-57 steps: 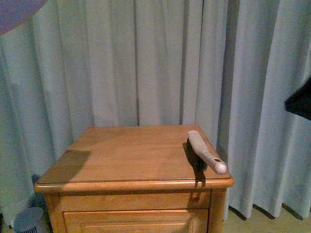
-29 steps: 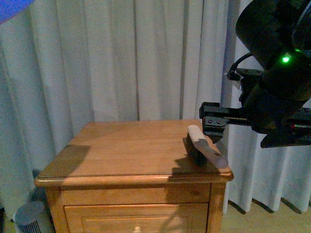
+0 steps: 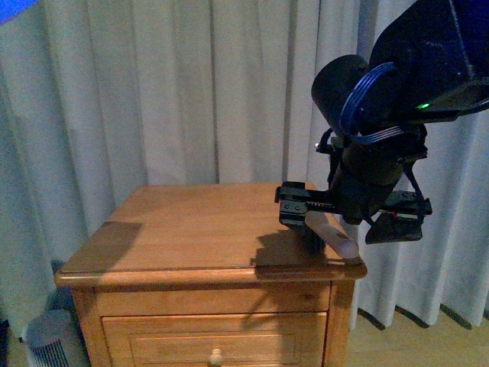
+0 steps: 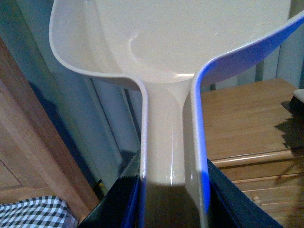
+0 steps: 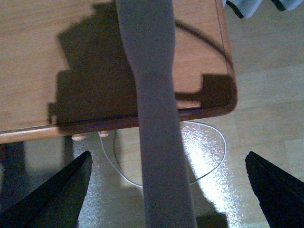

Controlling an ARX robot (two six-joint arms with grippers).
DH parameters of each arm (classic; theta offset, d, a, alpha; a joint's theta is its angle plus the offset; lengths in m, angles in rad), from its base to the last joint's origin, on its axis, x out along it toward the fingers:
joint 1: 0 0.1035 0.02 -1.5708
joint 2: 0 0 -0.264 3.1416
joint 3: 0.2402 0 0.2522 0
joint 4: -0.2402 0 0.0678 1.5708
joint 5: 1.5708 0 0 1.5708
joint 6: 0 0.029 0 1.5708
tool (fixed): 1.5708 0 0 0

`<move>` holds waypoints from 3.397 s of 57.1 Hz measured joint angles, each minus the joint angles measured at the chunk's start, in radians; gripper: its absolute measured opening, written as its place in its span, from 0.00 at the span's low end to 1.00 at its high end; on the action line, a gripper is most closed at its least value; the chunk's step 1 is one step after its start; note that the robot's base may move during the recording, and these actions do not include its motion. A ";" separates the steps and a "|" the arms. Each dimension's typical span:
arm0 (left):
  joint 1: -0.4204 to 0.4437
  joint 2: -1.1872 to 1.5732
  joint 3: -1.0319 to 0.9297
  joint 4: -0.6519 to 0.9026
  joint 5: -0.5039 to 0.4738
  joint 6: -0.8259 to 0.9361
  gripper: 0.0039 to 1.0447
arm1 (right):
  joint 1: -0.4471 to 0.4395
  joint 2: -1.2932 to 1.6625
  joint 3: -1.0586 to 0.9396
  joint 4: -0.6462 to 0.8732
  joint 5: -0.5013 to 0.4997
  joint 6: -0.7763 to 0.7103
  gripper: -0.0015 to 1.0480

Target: Clean up trash

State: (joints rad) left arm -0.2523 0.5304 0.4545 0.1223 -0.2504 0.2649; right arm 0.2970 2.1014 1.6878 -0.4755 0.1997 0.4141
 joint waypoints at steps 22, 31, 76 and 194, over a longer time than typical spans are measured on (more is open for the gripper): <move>0.000 0.000 0.000 0.000 0.000 0.000 0.27 | 0.012 0.047 0.014 0.003 0.014 0.006 0.93; 0.000 0.000 0.000 0.000 0.000 0.000 0.27 | 0.011 0.048 0.010 0.006 0.021 0.008 0.83; 0.000 0.000 0.000 0.000 0.000 0.000 0.27 | -0.003 -0.077 -0.043 0.083 0.031 -0.094 0.19; 0.000 0.000 0.000 0.000 0.000 0.000 0.27 | 0.134 -1.641 -1.126 0.285 0.380 -0.383 0.19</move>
State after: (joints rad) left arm -0.2523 0.5304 0.4545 0.1223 -0.2504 0.2646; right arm 0.4313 0.4599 0.5613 -0.1905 0.5797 0.0307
